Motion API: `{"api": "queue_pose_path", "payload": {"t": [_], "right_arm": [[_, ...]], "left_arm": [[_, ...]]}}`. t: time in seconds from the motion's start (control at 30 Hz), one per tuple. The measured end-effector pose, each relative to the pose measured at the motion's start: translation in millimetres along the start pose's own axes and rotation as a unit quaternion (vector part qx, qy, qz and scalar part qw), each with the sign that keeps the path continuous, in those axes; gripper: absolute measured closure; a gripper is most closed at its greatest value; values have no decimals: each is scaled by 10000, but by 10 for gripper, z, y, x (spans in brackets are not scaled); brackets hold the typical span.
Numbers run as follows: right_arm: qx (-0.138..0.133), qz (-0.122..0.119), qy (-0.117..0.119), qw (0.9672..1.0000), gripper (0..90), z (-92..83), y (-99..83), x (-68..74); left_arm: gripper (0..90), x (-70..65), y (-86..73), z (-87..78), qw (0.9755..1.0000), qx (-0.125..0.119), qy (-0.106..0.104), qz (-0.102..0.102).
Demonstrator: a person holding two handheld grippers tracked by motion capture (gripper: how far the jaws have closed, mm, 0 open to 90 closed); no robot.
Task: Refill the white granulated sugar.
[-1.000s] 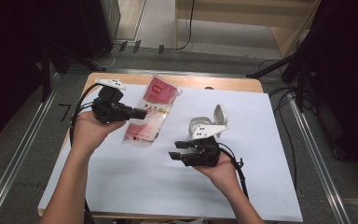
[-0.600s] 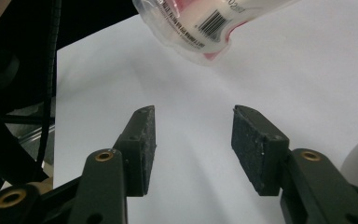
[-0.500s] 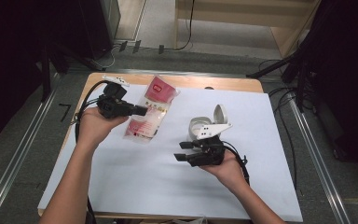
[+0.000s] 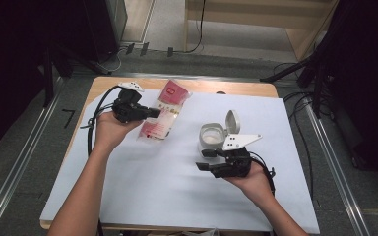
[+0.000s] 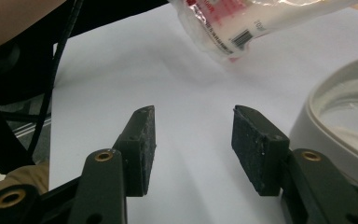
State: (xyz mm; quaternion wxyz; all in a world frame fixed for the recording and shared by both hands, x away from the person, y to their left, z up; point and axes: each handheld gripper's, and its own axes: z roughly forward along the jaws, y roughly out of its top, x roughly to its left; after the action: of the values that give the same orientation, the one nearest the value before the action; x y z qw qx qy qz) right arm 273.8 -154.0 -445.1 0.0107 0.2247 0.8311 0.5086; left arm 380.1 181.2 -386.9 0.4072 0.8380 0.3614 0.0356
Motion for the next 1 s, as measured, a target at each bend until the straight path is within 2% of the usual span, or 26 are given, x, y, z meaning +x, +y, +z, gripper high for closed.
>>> {"api": "queue_pose_path", "payload": {"t": [0.07, 0.13, 0.27, 0.37, 0.67, 0.77, 1.0], "right_arm": [[22, 48, -20, 10000, 502, -22, -21, -10], [19, 97, -66, 9999, 502, -46, -41, -25], [31, 99, -118, 9999, 501, -55, -46, -34], [43, 84, -258, 9996, 501, -67, -55, -27], [53, 85, -320, 9994, 502, -84, -61, -34], [44, 57, -360, 9993, 502, -96, -60, -35], [29, 58, -371, 9993, 503, -105, -60, -43]], "left_arm": [[900, 26, -31, 22, 9999, 118, -34, -66], [900, 49, -71, 56, 9996, 248, 18, -138], [900, 77, -107, 47, 9994, 176, -95, -268], [900, 86, -160, 23, 9995, 116, -145, -268], [900, 53, -263, -51, 9995, 87, -185, -259], [900, 21, -341, -106, 9996, 121, -169, -206], [900, 19, -445, -178, 9993, 89, -218, -301]]}}
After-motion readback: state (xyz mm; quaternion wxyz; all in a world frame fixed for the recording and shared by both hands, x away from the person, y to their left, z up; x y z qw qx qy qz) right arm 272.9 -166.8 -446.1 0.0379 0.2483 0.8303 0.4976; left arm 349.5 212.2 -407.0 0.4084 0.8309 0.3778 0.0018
